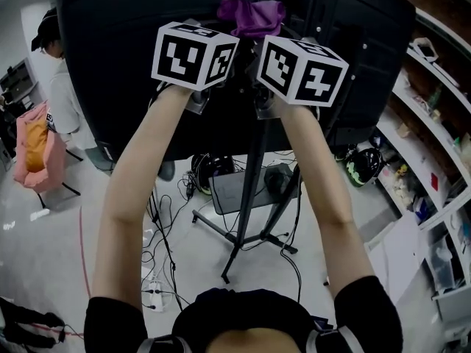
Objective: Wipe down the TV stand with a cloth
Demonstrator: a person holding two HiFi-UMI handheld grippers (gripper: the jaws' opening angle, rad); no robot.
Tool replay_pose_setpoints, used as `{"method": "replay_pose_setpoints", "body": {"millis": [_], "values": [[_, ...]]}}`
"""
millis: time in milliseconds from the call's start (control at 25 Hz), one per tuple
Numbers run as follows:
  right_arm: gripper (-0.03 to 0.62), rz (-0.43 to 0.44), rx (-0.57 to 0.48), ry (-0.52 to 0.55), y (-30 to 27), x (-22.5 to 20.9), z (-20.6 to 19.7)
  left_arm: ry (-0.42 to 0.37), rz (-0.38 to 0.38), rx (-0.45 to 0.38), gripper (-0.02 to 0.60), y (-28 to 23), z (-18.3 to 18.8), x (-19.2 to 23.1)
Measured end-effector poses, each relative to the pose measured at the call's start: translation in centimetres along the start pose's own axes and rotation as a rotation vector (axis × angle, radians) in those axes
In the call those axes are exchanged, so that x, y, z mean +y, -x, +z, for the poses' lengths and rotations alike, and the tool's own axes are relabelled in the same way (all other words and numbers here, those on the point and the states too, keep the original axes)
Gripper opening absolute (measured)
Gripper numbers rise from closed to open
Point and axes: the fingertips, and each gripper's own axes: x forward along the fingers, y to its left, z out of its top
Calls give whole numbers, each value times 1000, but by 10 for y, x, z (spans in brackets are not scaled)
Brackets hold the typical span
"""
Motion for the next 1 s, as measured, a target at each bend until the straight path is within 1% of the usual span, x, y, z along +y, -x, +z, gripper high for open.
{"method": "replay_pose_setpoints", "body": {"millis": [160,280,400,480,560,680,840,1000], "values": [[64,-17,2,1,5,-7,1,-9,-29,2,6,-9,0,-10],[64,-11,4,-2,5,-5,1,-8,-22,-1,6,-7,0,-9],[64,18,-4,-6,8,6,2,-6,-9,-4,6,2,-1,-9],[64,57,-17,-12,10,21,2,-24,13,-3,6,15,-3,-6],[64,115,-36,-17,11,43,1,-39,41,4,6,33,-7,1],[64,202,-48,-47,9,79,-5,-34,103,20,6,68,-14,19],[64,314,-37,-108,-3,126,-19,-33,196,65,6,109,-33,47],[64,388,-17,-151,-17,158,-33,-25,271,111,6,136,-49,71]]}}
